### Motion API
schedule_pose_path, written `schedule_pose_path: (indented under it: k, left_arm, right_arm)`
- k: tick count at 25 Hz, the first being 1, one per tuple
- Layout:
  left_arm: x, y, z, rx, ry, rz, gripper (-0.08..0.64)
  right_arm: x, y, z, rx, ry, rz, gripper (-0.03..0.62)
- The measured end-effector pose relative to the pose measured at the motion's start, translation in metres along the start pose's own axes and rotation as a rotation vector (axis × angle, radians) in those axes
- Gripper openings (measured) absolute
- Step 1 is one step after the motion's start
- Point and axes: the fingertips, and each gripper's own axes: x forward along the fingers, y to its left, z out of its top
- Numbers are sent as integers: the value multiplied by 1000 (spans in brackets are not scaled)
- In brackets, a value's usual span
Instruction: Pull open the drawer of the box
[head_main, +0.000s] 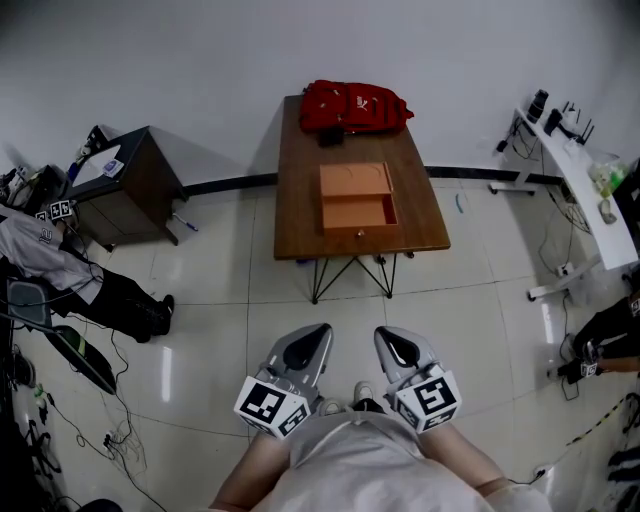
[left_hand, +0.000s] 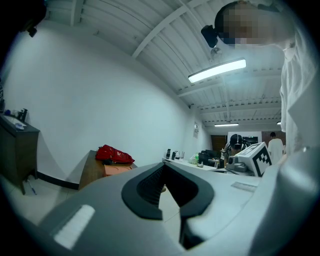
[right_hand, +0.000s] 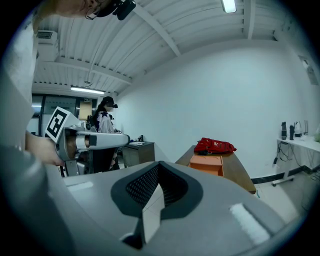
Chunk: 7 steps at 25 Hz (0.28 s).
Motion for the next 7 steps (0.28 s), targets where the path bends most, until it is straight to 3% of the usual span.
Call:
schedule_pose_path:
  k: [7]
  left_arm:
    - [7, 0, 3, 14, -1, -4, 5]
  right_arm:
    - [2, -8, 5, -18, -22, -18, 6]
